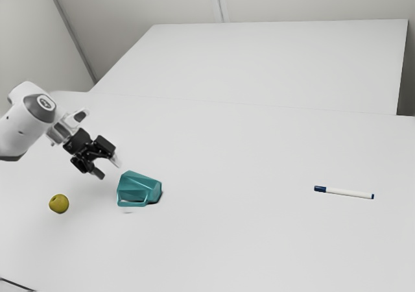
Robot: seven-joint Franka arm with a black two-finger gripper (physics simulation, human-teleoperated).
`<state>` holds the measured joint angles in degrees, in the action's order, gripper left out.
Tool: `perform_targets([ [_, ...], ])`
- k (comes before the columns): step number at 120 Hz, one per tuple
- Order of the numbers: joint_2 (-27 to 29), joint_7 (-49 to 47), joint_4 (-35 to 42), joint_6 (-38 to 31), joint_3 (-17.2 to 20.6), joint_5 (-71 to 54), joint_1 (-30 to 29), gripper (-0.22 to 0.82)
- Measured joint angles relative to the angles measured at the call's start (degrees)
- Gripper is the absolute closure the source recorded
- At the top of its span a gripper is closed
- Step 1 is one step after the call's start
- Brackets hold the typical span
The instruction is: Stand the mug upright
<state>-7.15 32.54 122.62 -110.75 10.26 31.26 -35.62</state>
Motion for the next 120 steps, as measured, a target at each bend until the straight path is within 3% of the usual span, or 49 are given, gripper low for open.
perform_targets([
  [28,-3.5,12.3,-0.4,3.4,0.0,5.3,-0.1,0.00],
  [57,-5.1,19.6,-0.5,7.5,0.6,9.9,0.1,0.00],
  [75,-6.6,22.9,-0.4,9.9,0.5,12.0,0.1,0.05],
  [107,-6.8,27.2,-0.5,12.4,0.5,12.7,-0.1,0.51],
  [120,-6.7,28.5,-0.6,12.8,0.5,12.8,-0.1,0.64],
])
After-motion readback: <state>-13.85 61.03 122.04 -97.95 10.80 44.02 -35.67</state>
